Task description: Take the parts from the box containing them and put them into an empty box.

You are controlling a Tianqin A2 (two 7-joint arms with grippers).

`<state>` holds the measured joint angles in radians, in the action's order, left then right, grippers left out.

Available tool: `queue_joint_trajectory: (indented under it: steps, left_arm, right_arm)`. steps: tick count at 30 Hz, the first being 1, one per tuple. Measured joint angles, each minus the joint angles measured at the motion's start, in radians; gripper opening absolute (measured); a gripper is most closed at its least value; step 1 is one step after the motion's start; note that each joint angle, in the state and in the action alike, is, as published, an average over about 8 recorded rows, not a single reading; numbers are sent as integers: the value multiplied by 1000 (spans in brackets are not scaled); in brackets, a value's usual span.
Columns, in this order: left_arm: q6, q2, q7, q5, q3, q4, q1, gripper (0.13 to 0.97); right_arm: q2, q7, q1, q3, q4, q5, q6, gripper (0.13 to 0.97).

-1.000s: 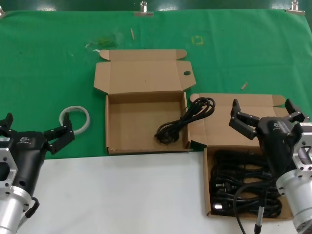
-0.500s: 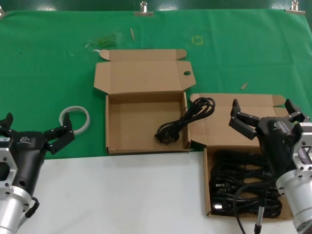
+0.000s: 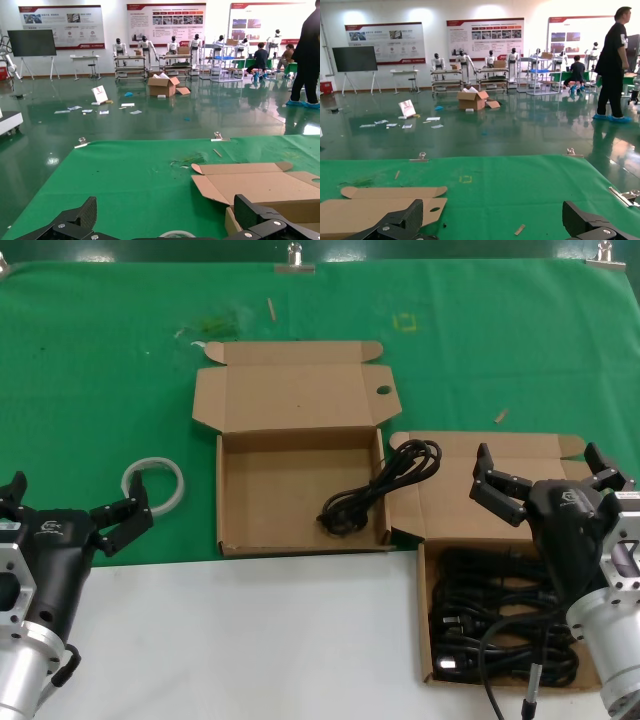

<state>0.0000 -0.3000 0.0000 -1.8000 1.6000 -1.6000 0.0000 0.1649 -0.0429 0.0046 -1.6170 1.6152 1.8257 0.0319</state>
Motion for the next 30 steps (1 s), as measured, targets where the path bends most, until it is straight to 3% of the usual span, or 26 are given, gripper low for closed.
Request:
queue_joint_trajectory:
  steps: [30]
  left_arm:
    - [0,0,0,0,0,0,0,965]
  right_arm:
    - [0,0,0,0,0,0,0,966]
